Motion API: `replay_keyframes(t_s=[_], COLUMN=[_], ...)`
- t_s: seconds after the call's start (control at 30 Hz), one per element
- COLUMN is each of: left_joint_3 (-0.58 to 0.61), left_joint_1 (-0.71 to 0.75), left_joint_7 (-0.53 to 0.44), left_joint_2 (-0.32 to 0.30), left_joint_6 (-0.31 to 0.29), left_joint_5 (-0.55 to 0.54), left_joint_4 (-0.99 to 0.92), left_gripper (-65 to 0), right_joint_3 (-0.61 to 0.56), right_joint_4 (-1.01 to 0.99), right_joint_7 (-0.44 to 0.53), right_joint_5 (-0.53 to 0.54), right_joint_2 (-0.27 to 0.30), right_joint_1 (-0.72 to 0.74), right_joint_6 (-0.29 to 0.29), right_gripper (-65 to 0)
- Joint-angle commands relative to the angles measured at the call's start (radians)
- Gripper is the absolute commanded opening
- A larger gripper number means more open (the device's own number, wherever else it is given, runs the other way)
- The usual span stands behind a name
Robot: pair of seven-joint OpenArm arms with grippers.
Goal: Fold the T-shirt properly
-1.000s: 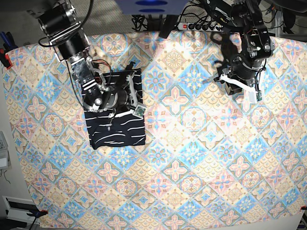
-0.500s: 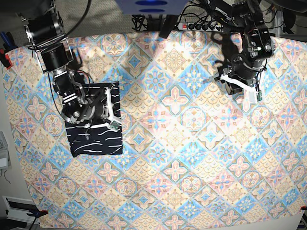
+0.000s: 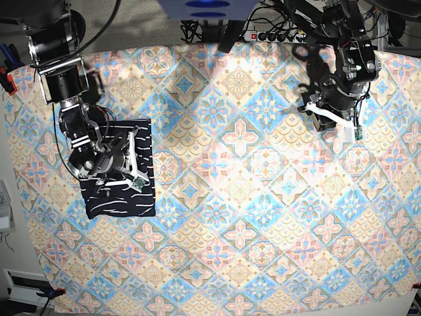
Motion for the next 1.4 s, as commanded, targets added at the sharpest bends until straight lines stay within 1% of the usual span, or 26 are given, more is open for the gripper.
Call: replay_keyframes(t_s=[0.0, 0.17, 0.27, 0.4, 0.43, 0.5, 0.57, 0.6, 0.67, 0.8, 0.93, 1.03, 1.17, 1.23, 1.37], left_joint_3=[-0.002, -0.004, -0.005, -0.005, -0.005, -0.001, -0.005, -0.007, -0.007, -0.010, -0.028, -0.028, -0.025, -0.025, -0.021], left_joint_1=[-0.003, -0.003, -0.007, -0.003, -0.002, 0.032, 0.069, 0.089, 0.130, 0.213, 0.300, 0.368, 0.445, 0.478, 0.534], left_joint_7=[-0.018, -0.014, 0.031, 0.088, 0.114, 0.149, 0.150, 0.152, 0.150, 0.150, 0.155, 0.155, 0.152, 0.152, 0.149], left_joint_2=[-0.008, -0.010, -0.010, -0.013, -0.025, -0.056, -0.068, -0.074, -0.114, -0.140, -0.149, -0.149, -0.149, -0.149, -0.149], left_joint_6=[-0.006, -0.006, -0.007, -0.009, -0.009, -0.029, -0.053, -0.058, -0.061, -0.061, -0.061, -0.061, -0.061, -0.061, -0.061], left_joint_5=[-0.007, -0.007, -0.009, -0.009, -0.009, -0.012, -0.033, -0.045, -0.076, -0.154, -0.248, -0.289, -0.302, -0.300, -0.292], left_joint_4=[0.021, 0.021, 0.021, 0.027, 0.031, 0.048, 0.068, 0.068, 0.076, 0.077, 0.082, 0.082, 0.082, 0.082, 0.079], left_gripper=[-51.5, -51.5, -51.5, -51.5, -51.5, -51.5, -51.5, -51.6, -53.3, -55.5, -55.5, -55.6, -55.6, -55.6, -55.6], right_joint_3=[0.028, 0.107, 0.153, 0.260, 0.294, 0.358, 0.424, 0.453, 0.532, 0.653, 0.676, 0.677, 0.679, 0.699, 0.771], right_joint_4=[0.072, 0.367, 0.505, 0.609, 0.629, 0.652, 0.666, 0.670, 0.670, 0.670, 0.670, 0.672, 0.672, 0.672, 0.664], right_joint_7=[-0.003, -0.109, -0.141, -0.169, -0.167, -0.166, -0.163, -0.163, -0.163, -0.164, -0.163, -0.163, -0.163, -0.163, -0.163], right_joint_5=[0.014, 0.015, 0.017, 0.017, 0.017, 0.015, 0.017, 0.018, 0.018, 0.018, 0.018, 0.018, 0.018, 0.020, 0.020], right_joint_2=[0.013, 0.005, -0.027, -0.038, -0.040, -0.041, -0.046, -0.058, -0.089, -0.135, -0.135, -0.135, -0.135, -0.136, -0.188], right_joint_1=[-0.013, -0.178, -0.277, -0.414, -0.452, -0.530, -0.599, -0.626, -0.684, -0.788, -0.888, -0.965, -1.037, -1.077, -1.127], right_joint_6=[-0.002, -0.002, -0.002, -0.002, -0.002, -0.002, -0.002, -0.002, -0.002, -0.002, -0.002, -0.002, -0.002, -0.002, -0.002], right_gripper=[-59.9, -59.9, -59.9, -59.9, -59.9, -59.9, -59.9, -59.9, -60.1, -65.0, -65.0, -65.0, -65.0, -65.0, -65.0])
